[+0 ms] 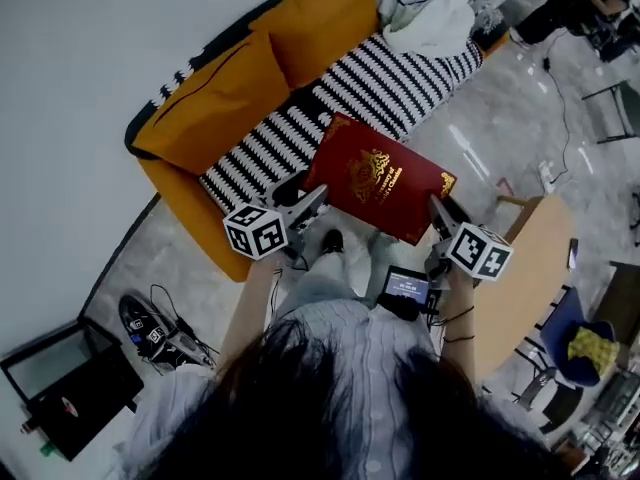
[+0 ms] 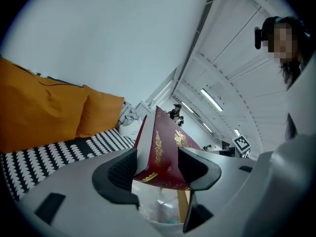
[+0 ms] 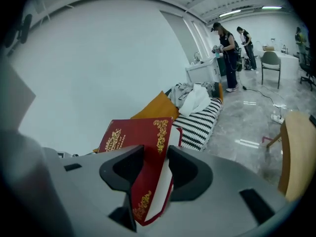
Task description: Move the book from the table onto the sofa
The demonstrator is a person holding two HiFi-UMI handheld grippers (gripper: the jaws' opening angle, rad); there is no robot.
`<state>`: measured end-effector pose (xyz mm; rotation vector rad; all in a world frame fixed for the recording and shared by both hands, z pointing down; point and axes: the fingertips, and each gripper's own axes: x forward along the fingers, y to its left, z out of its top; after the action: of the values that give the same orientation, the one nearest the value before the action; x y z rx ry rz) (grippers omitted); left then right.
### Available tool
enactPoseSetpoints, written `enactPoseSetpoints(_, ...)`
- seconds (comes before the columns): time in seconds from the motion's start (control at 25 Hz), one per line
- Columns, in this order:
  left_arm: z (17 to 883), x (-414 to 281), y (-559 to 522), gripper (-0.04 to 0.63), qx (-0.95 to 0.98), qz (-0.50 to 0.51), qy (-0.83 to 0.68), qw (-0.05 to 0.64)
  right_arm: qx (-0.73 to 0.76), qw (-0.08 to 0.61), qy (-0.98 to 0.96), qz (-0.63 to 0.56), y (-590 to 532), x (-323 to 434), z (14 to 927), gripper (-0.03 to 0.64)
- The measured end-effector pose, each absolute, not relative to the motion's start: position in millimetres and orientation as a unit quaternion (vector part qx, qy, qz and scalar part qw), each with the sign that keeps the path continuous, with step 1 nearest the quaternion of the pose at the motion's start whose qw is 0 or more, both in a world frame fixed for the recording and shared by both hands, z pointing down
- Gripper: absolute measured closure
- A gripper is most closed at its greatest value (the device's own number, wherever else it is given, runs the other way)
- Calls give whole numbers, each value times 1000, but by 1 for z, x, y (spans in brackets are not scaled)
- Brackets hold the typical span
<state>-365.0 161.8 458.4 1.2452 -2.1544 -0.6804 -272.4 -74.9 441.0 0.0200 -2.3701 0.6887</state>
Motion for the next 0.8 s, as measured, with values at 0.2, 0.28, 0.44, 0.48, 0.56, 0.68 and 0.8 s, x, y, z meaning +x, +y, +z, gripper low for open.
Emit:
enactPoseSetpoints(0.2,472,-370,201,337,402,-271,-830,276,-53,360,-898,248,-48,-312,458,446)
enactPoseSetpoints(0.28,476,-373,218,337,370,-281,-842,274,-83,372,-893,241,-33,-334,463,446)
enactPoseSetpoints(0.44,481,-389,247,337,313,-294,-861,272,-140,391,-882,222,-7,-388,467,448)
enactPoseSetpoints(0.48,482,-393,252,337,302,-297,-864,272,-152,395,-879,218,-1,-399,468,448)
enactPoseSetpoints(0.56,484,-397,259,337,282,-301,-870,271,-171,401,-875,210,7,-416,470,448)
enactPoseSetpoints(0.68,488,-403,267,337,254,-305,-877,272,-199,410,-867,201,17,-439,474,449)
enactPoseSetpoints(0.8,492,-417,278,337,220,-322,-880,269,-227,425,-854,195,28,-468,481,451)
